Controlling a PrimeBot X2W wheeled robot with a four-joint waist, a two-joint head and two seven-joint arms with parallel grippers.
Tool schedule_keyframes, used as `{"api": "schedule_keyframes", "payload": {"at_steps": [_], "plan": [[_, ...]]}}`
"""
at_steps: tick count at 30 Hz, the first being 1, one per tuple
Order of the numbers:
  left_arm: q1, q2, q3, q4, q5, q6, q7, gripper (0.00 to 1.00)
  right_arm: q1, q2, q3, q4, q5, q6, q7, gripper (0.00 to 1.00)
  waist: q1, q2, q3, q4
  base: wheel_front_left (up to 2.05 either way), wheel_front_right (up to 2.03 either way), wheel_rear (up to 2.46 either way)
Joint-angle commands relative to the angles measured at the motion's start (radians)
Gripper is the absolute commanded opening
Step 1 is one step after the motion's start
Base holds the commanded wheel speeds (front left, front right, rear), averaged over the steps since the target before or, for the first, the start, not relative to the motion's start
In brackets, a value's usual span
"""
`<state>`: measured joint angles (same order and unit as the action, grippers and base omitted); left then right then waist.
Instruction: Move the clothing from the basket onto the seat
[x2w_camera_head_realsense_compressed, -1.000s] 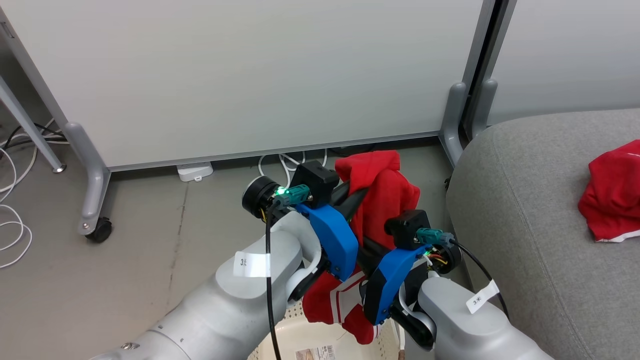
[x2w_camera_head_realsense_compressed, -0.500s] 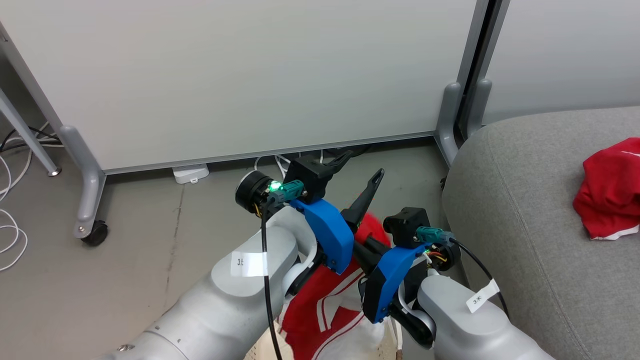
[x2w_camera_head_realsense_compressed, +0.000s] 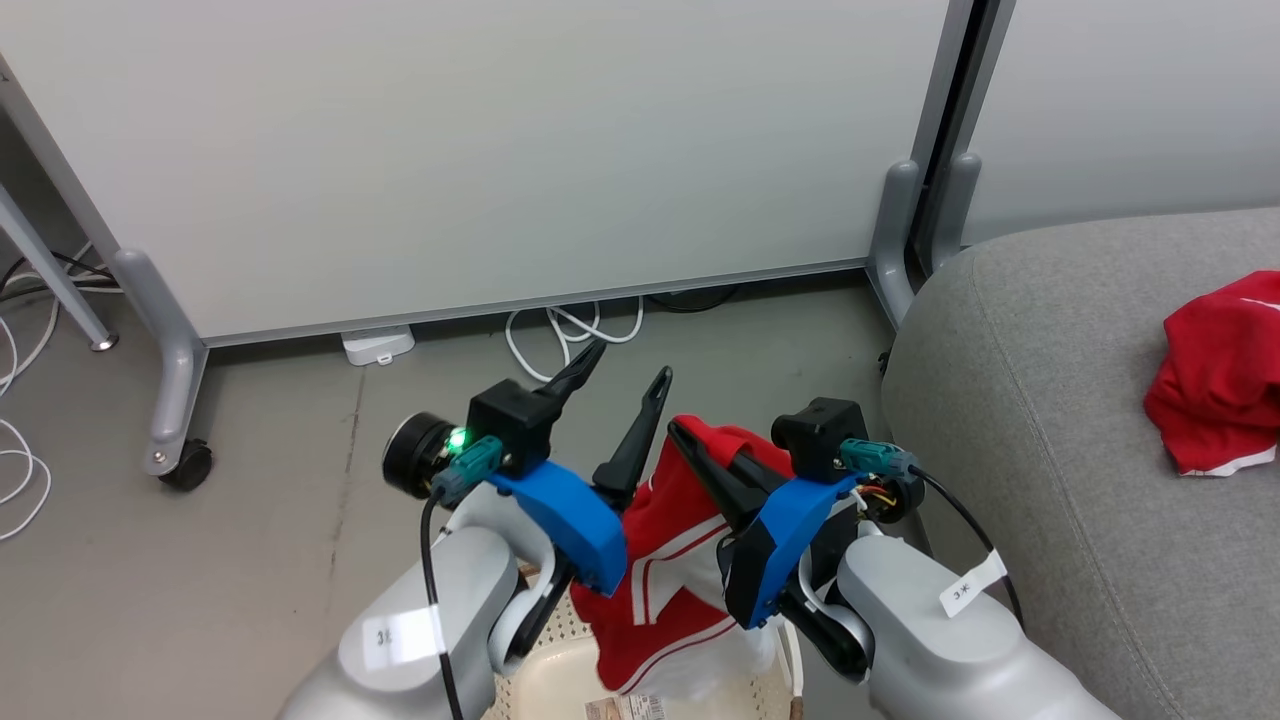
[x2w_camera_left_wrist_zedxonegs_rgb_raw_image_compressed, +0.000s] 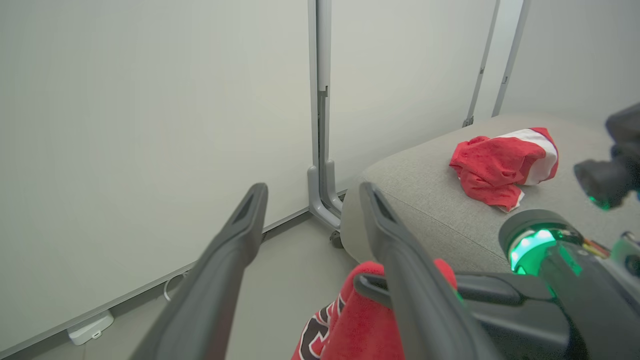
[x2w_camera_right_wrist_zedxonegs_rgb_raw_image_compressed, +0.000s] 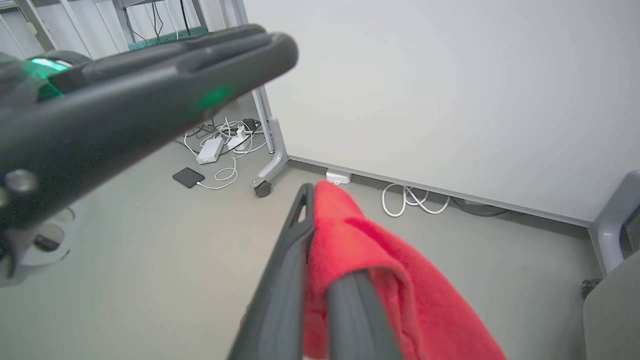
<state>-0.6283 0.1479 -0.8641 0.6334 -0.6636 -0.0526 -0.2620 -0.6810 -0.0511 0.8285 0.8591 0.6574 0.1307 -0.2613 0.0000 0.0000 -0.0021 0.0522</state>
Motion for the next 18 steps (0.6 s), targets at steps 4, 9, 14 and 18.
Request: {"api": "schedule_keyframes", "payload": {"at_steps": [4, 9, 14, 18], "plan": [[0.122, 0.027, 0.092, -0.08, 0.076, 0.004, -0.004, 1.0, 0.02, 0.001, -0.025, -0.02, -0.023, 0.0, -0.005, 0.0, 0.0, 0.0, -0.002, 0.0, 0.0, 0.0, 0.0], [0.262, 0.047, 0.206, -0.161, 0.156, -0.01, -0.004, 1.0, 0.032, -0.003, -0.047, -0.034, -0.04, 0.0, -0.005, 0.0, 0.0, 0.0, -0.006, -0.005, 0.0, 0.0, 0.0], [0.399, 0.05, 0.335, -0.222, 0.215, -0.027, -0.004, 1.0, 0.043, -0.007, -0.064, -0.045, -0.05, 0.0, -0.005, 0.0, 0.0, 0.0, -0.009, -0.012, 0.0, 0.0, 0.0], [0.468, 0.037, 0.407, -0.247, 0.261, -0.044, -0.004, 1.0, 0.054, -0.014, -0.074, -0.05, -0.057, 0.0, -0.005, 0.0, 0.0, 0.0, -0.01, -0.014, 0.0, 0.0, 0.0]]}}
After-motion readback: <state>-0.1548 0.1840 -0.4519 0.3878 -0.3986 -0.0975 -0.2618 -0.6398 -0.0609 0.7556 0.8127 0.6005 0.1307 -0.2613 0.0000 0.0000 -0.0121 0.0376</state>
